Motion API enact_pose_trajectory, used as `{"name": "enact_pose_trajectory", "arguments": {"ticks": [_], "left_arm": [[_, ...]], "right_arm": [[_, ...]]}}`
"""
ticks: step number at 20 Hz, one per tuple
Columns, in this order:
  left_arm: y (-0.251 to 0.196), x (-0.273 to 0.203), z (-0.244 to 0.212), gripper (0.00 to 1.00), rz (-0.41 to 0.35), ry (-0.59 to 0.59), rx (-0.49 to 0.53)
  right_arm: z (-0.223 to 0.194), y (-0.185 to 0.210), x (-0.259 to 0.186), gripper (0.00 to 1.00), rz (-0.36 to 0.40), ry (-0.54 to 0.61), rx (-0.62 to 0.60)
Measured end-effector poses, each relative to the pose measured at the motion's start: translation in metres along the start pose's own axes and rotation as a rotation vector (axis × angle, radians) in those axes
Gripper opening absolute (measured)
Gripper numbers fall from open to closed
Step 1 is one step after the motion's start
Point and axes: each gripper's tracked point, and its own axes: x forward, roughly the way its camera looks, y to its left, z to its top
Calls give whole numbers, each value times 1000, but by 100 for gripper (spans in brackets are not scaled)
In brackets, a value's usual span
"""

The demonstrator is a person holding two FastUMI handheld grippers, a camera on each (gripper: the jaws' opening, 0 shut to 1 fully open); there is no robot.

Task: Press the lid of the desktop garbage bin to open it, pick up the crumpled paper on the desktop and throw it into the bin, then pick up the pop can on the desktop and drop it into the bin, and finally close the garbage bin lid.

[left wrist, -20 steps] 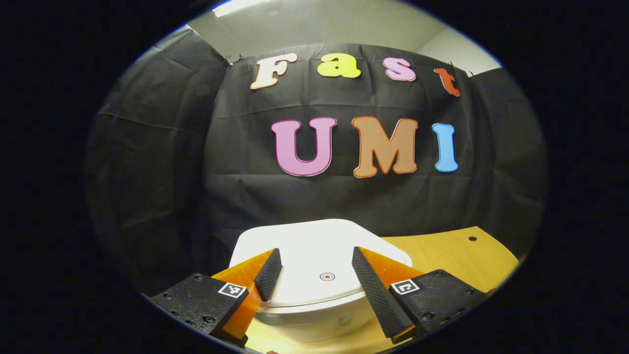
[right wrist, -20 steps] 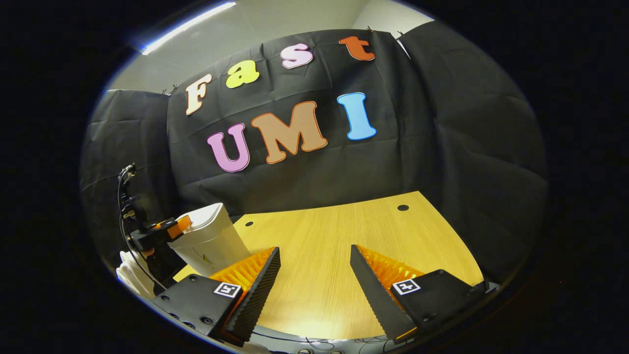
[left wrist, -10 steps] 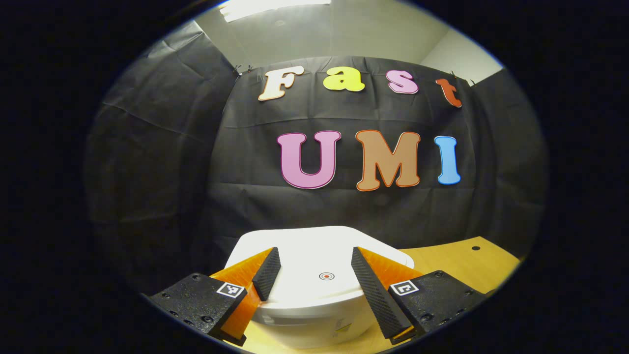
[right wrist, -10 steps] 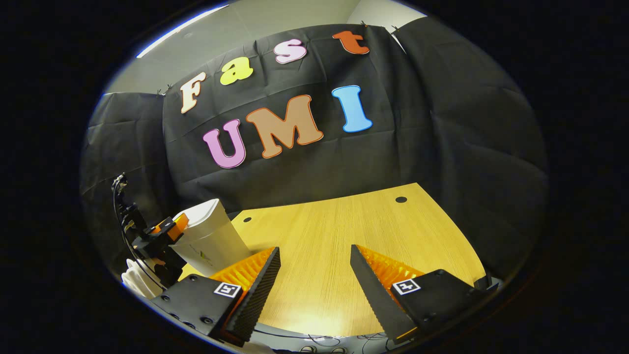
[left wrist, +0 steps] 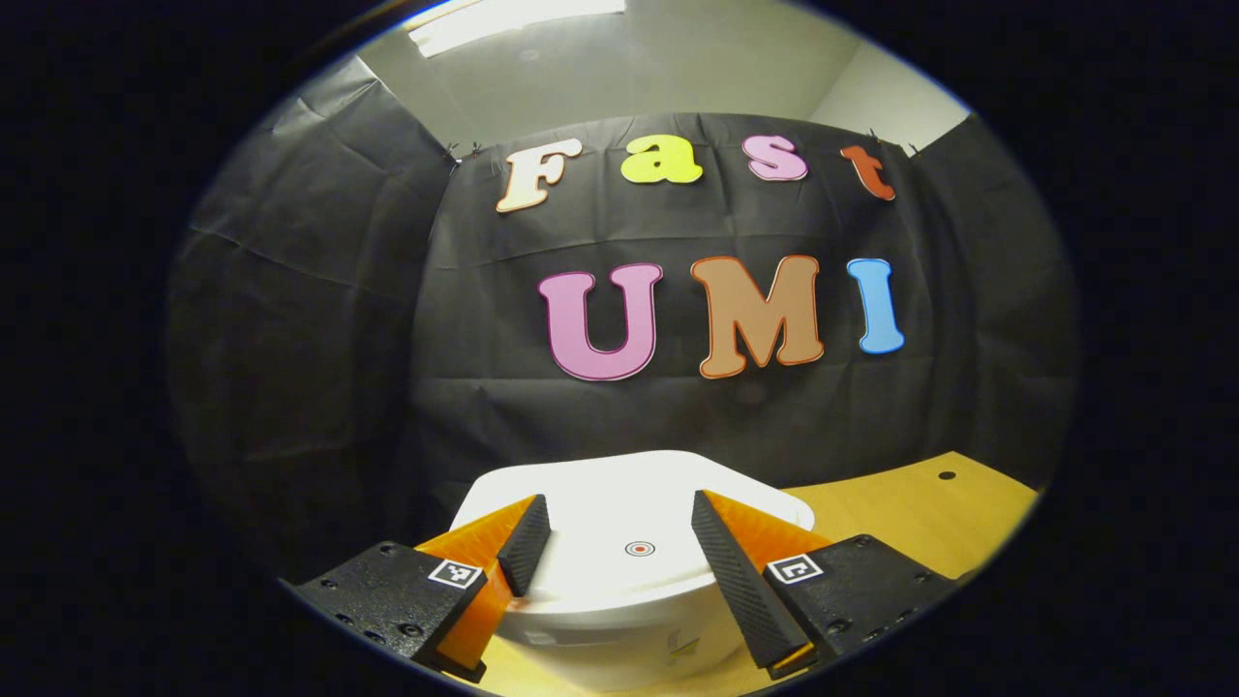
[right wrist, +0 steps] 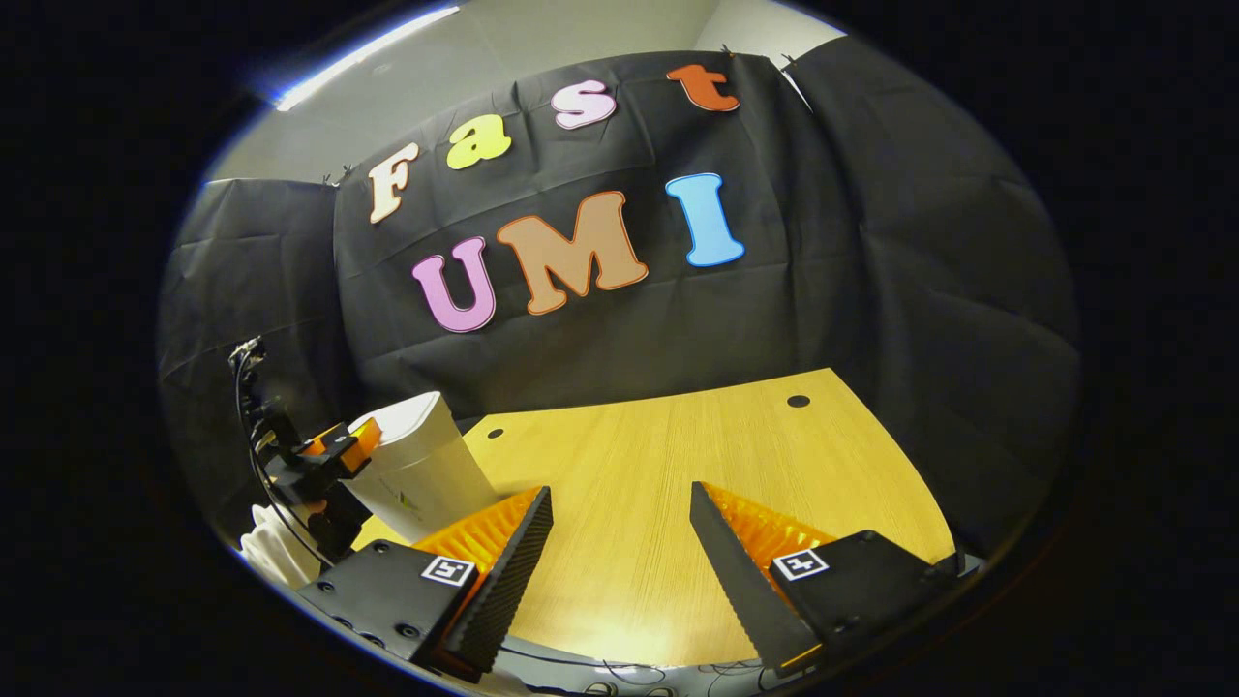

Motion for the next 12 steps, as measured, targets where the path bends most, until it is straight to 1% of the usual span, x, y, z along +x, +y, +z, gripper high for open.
{"name": "enact_pose_trajectory", "arguments": {"ticks": [1, 2, 4, 6, 7, 10, 12], "left_arm": [[3, 0, 6, 90, 19, 0, 6], [0, -5, 15, 91, 17, -26, 3], [-14, -11, 45, 92, -22, -103, -21], [-22, -19, 64, 91, -61, -135, -42], [-24, -23, 71, 91, -72, -142, -71], [-35, -45, 77, 91, -121, -133, -188], [-37, -61, 70, 91, -132, -117, -201]], "right_arm": [[-3, 0, 0, 96, -4, 5, -4], [-4, 1, 0, 95, -1, 10, -5], [-7, 10, 1, 96, 16, 20, -1], [-9, 17, 5, 96, 25, 21, -1], [-9, 21, 7, 96, 27, 16, -3], [-13, 37, 12, 96, 27, -3, 13], [-22, 50, 14, 95, 36, -5, 40]]}}
